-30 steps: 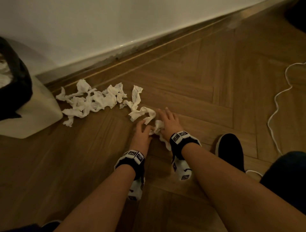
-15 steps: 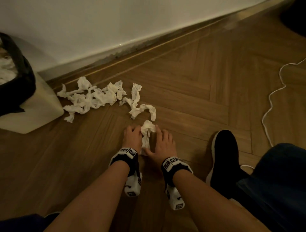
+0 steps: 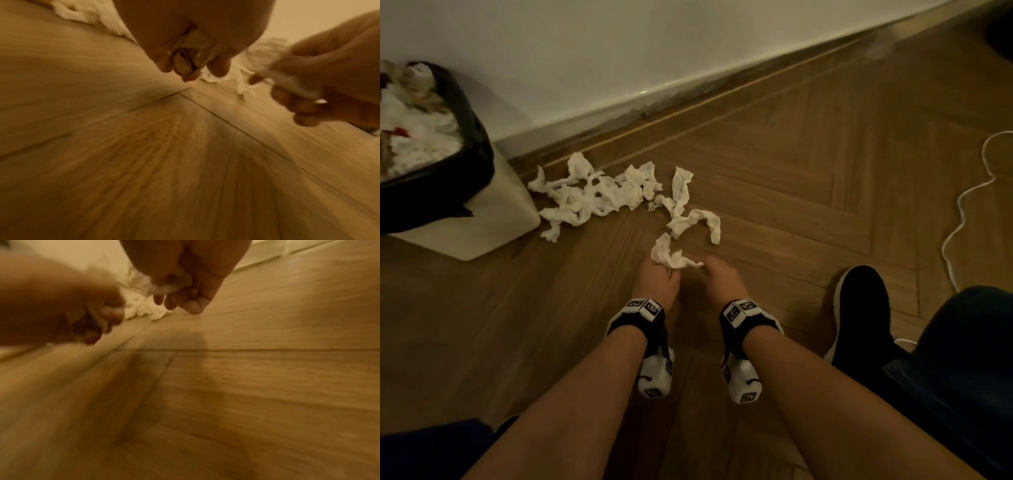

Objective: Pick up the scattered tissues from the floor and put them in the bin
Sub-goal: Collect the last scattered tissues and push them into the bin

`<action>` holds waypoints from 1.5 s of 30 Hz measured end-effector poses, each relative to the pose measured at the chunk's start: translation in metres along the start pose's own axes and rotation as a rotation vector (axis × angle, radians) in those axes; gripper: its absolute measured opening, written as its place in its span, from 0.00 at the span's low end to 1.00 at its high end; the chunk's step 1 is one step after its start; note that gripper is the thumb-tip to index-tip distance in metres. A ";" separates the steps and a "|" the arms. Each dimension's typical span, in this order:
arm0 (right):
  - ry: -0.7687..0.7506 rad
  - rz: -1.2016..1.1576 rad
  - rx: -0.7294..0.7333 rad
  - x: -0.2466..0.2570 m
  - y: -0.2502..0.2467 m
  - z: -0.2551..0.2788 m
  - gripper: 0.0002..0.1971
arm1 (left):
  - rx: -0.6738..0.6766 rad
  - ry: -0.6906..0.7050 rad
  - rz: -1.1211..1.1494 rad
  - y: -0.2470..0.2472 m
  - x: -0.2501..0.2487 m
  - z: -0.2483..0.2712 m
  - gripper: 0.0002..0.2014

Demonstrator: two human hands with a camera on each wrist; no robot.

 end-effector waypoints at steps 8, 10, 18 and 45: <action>0.432 -0.523 0.037 0.003 -0.009 0.011 0.19 | -0.115 -0.137 0.041 -0.028 0.009 0.010 0.28; 0.527 -0.663 0.038 0.006 -0.014 0.015 0.19 | -0.131 -0.240 0.149 -0.036 0.009 0.012 0.26; 0.545 -0.747 0.084 0.035 -0.044 0.039 0.12 | -0.275 -0.522 0.753 -0.067 -0.024 0.022 0.15; 0.198 -0.290 -0.015 0.195 -0.136 0.101 0.18 | -0.217 -0.099 0.086 -0.311 -0.095 0.047 0.18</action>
Point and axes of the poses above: each hand's wrist, its own z-axis away from the middle knuckle, its own y-axis out of the palm, x = y × z, the point moved 1 cm from there along -z, towards the middle knuckle, and after that the axes turned 14 degrees about y, right-handed, at the moved point
